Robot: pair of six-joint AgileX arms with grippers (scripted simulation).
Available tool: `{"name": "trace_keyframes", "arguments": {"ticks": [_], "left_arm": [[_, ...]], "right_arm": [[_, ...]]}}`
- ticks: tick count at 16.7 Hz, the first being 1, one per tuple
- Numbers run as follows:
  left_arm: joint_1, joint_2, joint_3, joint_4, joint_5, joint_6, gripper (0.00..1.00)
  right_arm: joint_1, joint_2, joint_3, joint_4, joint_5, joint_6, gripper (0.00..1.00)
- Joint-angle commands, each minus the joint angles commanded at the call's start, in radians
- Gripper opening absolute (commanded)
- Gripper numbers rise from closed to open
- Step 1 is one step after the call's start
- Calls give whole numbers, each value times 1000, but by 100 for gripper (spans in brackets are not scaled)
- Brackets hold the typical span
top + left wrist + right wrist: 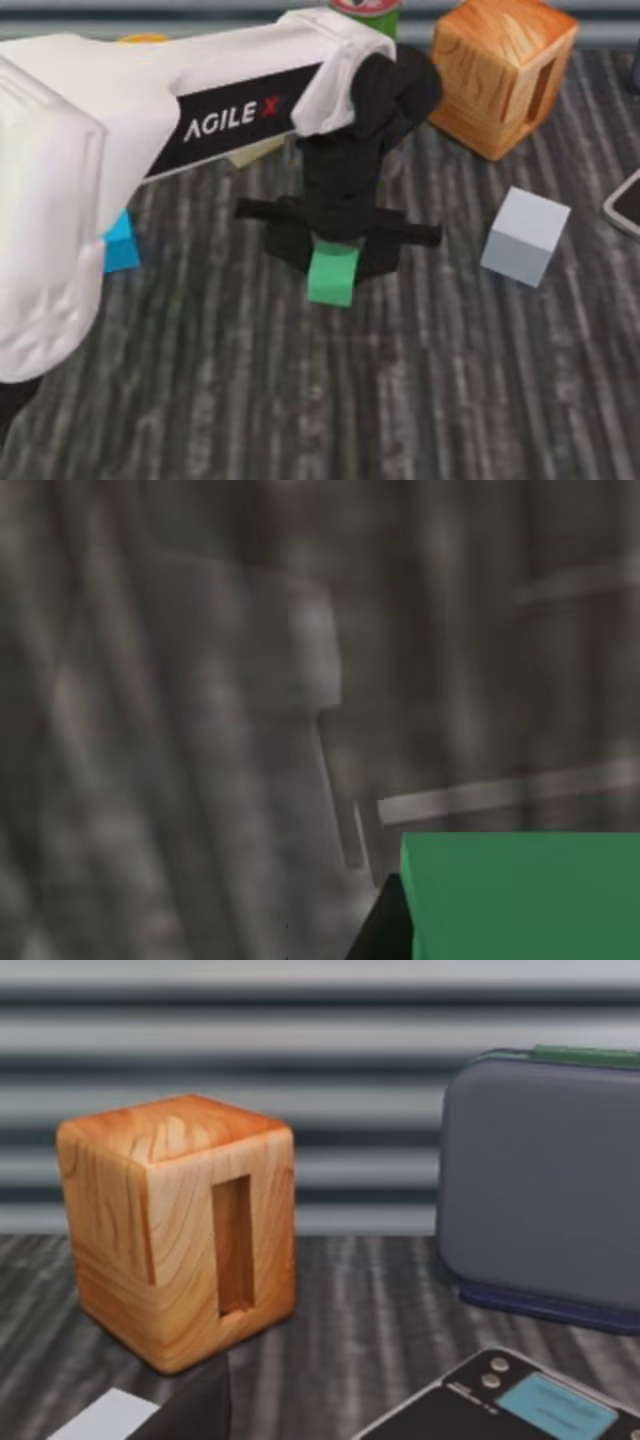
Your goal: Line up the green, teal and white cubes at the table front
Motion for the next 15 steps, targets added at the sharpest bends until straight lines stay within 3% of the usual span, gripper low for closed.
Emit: {"name": "trace_keyframes", "arguments": {"ticks": [4, 7, 15], "left_arm": [[-162, 33, 75, -54, -4, -311, 0], [-252, 39, 115, -76, -8, -454, 0], [-282, 38, 110, -62, -10, -498, 0]], "right_arm": [[0, 0, 0, 0, 0, 0, 100], [0, 0, 0, 0, 0, 0, 100], [0, 0, 0, 0, 0, 0, 100]]}}
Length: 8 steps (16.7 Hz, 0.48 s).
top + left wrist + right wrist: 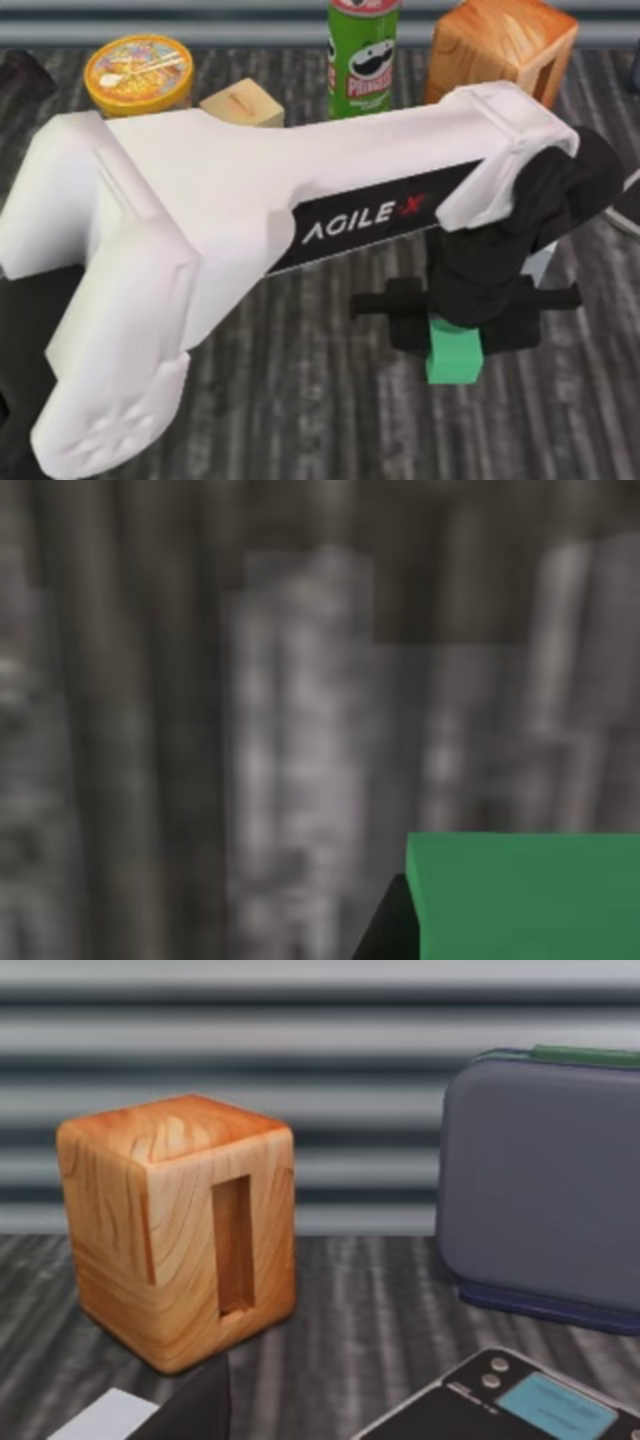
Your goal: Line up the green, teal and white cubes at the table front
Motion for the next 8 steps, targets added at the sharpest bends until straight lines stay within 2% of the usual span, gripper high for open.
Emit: {"name": "trace_keyframes", "arguments": {"ticks": [5, 8], "left_arm": [[-2, 38, -126, 174, 0, -3, 0], [-4, 53, -168, 224, 1, -4, 0]], "right_arm": [[0, 0, 0, 0, 0, 0, 100], [0, 0, 0, 0, 0, 0, 100]]}}
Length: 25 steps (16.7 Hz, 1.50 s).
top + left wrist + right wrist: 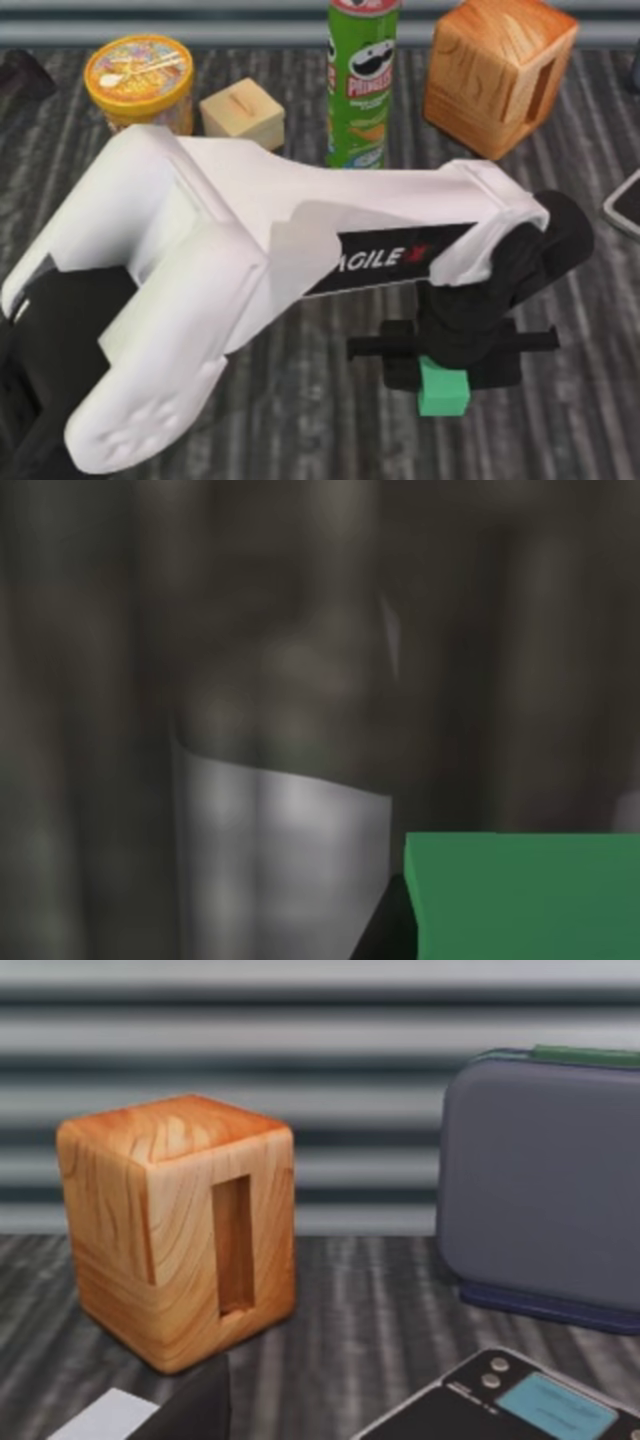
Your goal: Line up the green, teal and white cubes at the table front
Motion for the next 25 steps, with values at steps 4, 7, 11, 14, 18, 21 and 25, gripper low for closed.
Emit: {"name": "trace_keyframes", "arguments": {"ticks": [4, 7, 11, 14, 18, 21, 25], "left_arm": [[0, 0, 0, 0, 0, 0, 8], [0, 0, 0, 0, 0, 0, 30], [0, 0, 0, 0, 0, 0, 60], [0, 0, 0, 0, 0, 0, 83], [0, 0, 0, 0, 0, 0, 100], [0, 0, 0, 0, 0, 0, 100], [2, 0, 0, 0, 0, 0, 100]], "right_arm": [[0, 0, 0, 0, 0, 0, 100], [0, 0, 0, 0, 0, 0, 100], [0, 0, 0, 0, 0, 0, 100], [0, 0, 0, 0, 0, 0, 100], [0, 0, 0, 0, 0, 0, 100], [0, 0, 0, 0, 0, 0, 100], [0, 0, 0, 0, 0, 0, 100]]}}
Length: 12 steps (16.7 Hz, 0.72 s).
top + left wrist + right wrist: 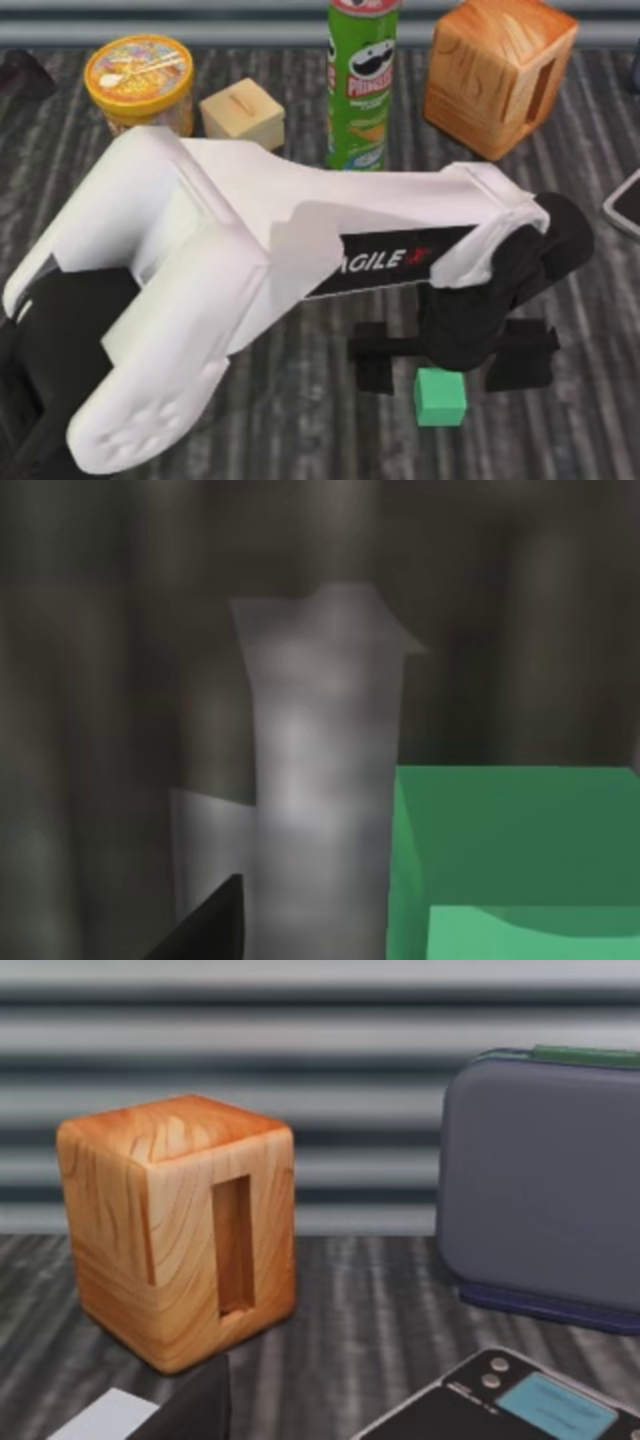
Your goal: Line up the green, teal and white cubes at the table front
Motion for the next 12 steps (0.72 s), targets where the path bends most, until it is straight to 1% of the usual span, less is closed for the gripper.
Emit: {"name": "trace_keyframes", "arguments": {"ticks": [3, 8, 12], "left_arm": [[1, -9, 32, -41, -2, -2, 100], [12, -55, 147, -210, -1, -7, 100], [14, -67, 168, -235, -1, -6, 100]], "right_arm": [[0, 0, 0, 0, 0, 0, 100], [0, 0, 0, 0, 0, 0, 100], [0, 0, 0, 0, 0, 0, 100]]}}
